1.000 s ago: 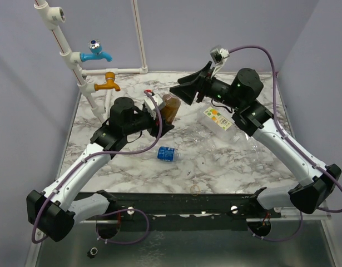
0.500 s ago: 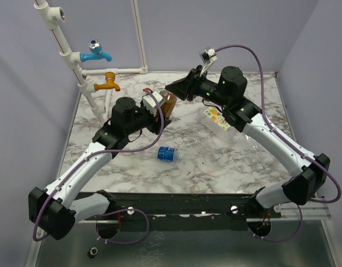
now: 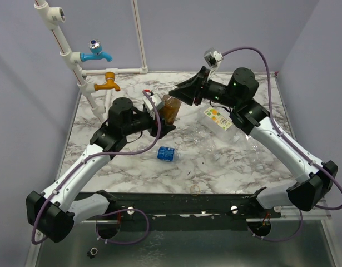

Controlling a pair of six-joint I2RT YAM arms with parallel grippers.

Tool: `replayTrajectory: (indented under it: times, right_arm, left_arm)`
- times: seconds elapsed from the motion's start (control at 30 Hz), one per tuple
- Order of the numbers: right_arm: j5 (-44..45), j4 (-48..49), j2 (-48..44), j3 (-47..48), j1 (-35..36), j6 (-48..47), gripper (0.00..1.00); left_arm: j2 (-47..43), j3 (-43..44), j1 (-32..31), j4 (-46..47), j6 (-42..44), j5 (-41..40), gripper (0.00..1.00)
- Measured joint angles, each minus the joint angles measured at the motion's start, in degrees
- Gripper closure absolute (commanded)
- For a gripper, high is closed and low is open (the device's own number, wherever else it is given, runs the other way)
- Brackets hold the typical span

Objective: Unscrew the bottle caps
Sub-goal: Unscrew the bottle cap from the plastic bottle.

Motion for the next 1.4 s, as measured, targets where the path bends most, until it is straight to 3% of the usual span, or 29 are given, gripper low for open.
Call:
replayTrajectory:
  times: [0.3, 0.47, 0.5, 0.57, 0.6, 0.63, 0.7, 0.87, 1.07, 1.4]
  right_arm:
    - [-21.00, 6.14, -5.95, -0.76, -0.66, -2.10, 0.99]
    - [-27.41, 9.11, -5.92, -1.05, -0.96, -0.90, 0.96]
    - [-27.91, 9.27, -5.92, -1.11, -0.98, -0.90, 0.81]
    - [-28.02, 8.98, -5.95, -1.16, -1.01, -1.16, 0.42]
    - [-27.63, 8.50, -5.97, -1.16, -0.98, -1.42, 0.29]
    - [-26.91, 7.65, -6.10, -1.16, -0.96, -1.68, 0.21]
    - [-23.47, 5.55, -6.34, -1.20, -0.70, -2.78, 0.13]
    - [-8.48, 0.55, -6.23, -0.15, -0.22, -3.19, 0.09]
    - [5.07, -3.87, -2.64, 4.42, -0.24, -0.04, 0.11]
    - [9.33, -5.68, 1.57, 4.37, -0.24, 5.42, 0.24]
  left_arm:
    - [-3.17, 2.45, -0.39, 0.22, -4.48, 22.01, 1.00]
    - [-3.10, 2.73, -0.42, -0.24, -5.55, 28.50, 1.00]
    - [-3.08, 2.73, -0.42, -0.39, -5.62, 29.07, 1.00]
    - [-3.08, 2.73, -0.42, -0.87, -5.70, 29.62, 1.00]
    - [-3.08, 2.73, -0.42, -1.20, -5.70, 29.57, 1.00]
    - [-3.08, 2.73, -0.39, -1.36, -5.81, 29.31, 1.00]
    - [-3.08, 2.73, -0.39, -1.31, -5.90, 27.71, 1.00]
    - [-3.08, 2.49, -0.39, -1.20, -3.30, 18.10, 1.00]
    - [-1.86, 0.52, -0.39, -0.35, -0.11, 4.24, 1.00]
    - [-1.05, -1.25, -0.24, 1.77, 0.70, -5.16, 1.00]
